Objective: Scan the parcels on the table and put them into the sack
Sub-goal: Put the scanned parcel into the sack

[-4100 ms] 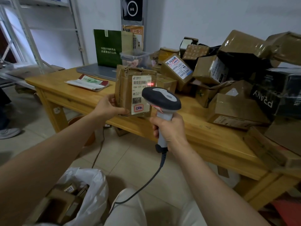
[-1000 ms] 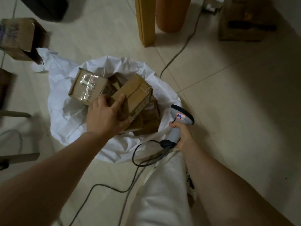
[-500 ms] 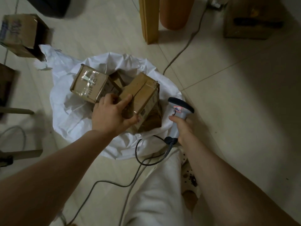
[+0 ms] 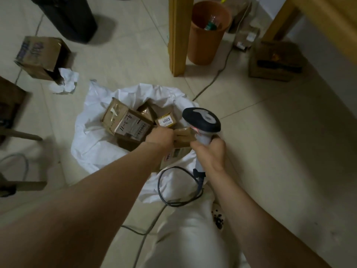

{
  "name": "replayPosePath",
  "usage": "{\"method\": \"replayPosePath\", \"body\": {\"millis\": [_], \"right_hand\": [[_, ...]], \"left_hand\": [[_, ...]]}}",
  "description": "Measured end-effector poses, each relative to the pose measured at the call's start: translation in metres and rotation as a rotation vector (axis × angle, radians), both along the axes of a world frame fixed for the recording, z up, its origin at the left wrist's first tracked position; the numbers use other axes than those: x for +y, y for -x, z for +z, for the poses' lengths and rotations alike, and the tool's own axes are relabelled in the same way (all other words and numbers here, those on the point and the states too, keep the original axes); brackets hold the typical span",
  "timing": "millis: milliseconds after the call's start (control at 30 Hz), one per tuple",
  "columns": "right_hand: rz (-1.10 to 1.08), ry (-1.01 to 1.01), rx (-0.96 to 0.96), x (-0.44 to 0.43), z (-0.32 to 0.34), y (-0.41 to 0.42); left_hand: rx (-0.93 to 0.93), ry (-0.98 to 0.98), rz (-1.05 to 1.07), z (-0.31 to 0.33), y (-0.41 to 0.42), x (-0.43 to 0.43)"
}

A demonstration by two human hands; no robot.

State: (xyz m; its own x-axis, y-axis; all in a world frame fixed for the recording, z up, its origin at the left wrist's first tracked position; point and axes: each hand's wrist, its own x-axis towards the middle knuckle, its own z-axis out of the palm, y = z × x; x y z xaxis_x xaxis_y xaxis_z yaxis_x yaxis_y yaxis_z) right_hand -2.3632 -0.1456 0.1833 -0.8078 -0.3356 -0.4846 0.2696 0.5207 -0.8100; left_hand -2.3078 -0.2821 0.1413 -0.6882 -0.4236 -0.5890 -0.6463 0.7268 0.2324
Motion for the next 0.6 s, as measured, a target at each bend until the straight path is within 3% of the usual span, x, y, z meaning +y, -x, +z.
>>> {"method": "replayPosePath", "body": {"millis": [100, 167, 233, 300, 500, 600], "right_hand": [[0.086, -0.091, -0.023, -0.013, 0.004, -0.005], [0.103, -0.125, -0.027, -0.021, 0.005, -0.007], [0.11, -0.145, -0.015, -0.027, 0.002, -0.01], [0.109, -0.172, -0.003, -0.029, -0.002, -0.012], [0.074, -0.205, 0.034, -0.029, -0.006, -0.008], [0.068, -0.205, 0.023, -0.03, -0.005, -0.004]], "left_hand": [[0.339, 0.018, 0.284, 0.008, -0.034, 0.003], [0.501, 0.159, 0.621, 0.01, -0.066, -0.01], [0.495, 0.285, 0.999, 0.008, -0.101, -0.034], [0.381, 0.318, 1.228, -0.003, -0.134, -0.062], [0.284, 0.028, 1.736, -0.088, -0.185, -0.153], [0.341, -0.219, 1.713, -0.094, -0.179, -0.162]]}}
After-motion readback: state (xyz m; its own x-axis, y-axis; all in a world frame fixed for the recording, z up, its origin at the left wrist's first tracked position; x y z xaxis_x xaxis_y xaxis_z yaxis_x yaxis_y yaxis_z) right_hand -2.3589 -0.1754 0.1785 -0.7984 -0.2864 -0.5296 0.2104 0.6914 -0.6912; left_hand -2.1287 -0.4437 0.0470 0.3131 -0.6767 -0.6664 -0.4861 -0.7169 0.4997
